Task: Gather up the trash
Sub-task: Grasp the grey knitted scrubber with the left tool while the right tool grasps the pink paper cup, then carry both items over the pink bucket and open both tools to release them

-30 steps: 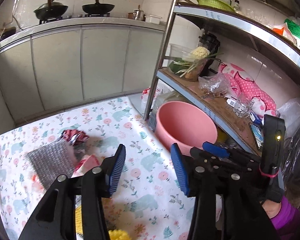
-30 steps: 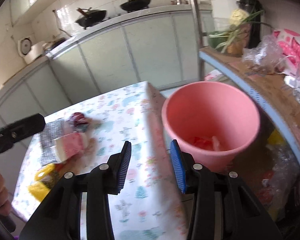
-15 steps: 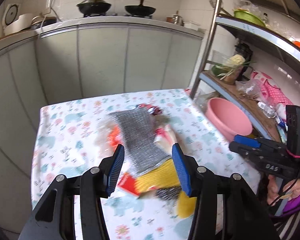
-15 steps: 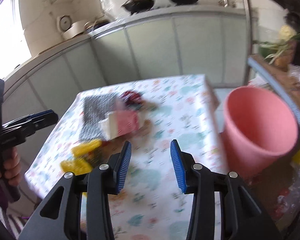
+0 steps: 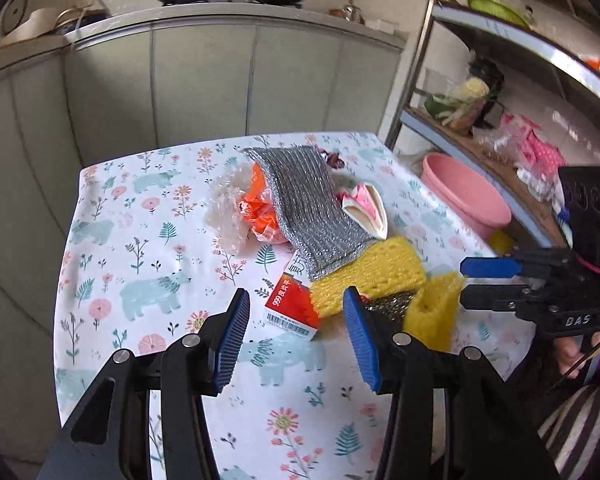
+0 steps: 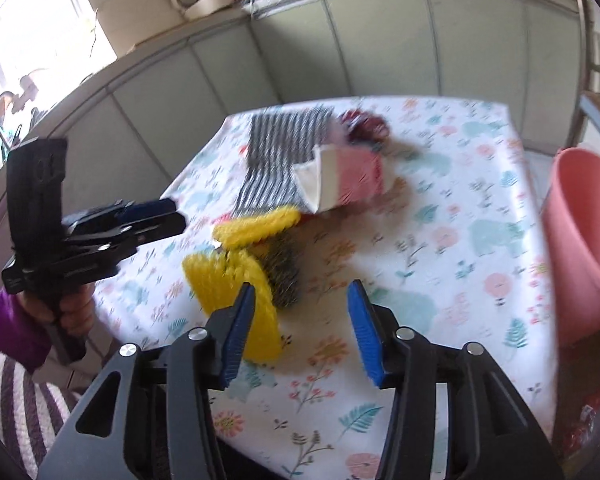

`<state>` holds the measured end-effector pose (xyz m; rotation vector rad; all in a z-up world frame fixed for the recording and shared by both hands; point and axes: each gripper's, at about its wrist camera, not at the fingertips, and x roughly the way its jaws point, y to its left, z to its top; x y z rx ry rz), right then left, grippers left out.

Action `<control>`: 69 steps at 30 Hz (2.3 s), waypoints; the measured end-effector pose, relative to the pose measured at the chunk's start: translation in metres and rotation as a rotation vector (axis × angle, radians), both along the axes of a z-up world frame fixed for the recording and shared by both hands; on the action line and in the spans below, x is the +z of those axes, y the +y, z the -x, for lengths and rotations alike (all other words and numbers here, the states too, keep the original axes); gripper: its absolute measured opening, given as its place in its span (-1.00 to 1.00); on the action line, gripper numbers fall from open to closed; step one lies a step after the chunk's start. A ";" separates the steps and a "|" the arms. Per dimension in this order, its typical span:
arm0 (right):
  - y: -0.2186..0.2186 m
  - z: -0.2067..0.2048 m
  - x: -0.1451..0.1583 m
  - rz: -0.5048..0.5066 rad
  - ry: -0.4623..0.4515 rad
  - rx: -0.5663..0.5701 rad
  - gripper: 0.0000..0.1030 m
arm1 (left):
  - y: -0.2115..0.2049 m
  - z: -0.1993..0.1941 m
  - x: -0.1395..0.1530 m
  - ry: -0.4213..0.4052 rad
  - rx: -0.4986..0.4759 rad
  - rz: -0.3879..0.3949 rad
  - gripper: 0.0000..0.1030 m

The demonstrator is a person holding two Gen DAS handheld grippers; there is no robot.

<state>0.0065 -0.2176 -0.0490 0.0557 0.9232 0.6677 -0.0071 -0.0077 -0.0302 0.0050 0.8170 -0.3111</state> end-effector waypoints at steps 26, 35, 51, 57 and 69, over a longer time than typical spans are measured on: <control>0.005 -0.055 0.013 -0.006 -0.093 -0.130 -0.03 | -0.008 -0.066 -0.009 0.104 0.096 0.222 -0.92; 0.028 -0.073 0.004 0.018 -0.078 -0.135 -0.17 | 0.004 -0.044 0.029 -0.026 0.092 0.252 -0.92; 0.003 -0.063 -0.007 0.075 -0.047 -0.208 -0.83 | 0.013 -0.027 0.057 -0.122 0.103 0.269 -0.92; -0.020 -0.048 0.005 0.032 -0.070 -0.237 -0.83 | 0.009 -0.022 0.067 -0.154 0.094 0.270 -0.92; -0.082 -0.027 0.013 -0.027 -0.088 -0.381 -0.83 | -0.048 -0.036 0.089 -0.183 -0.034 0.265 -0.92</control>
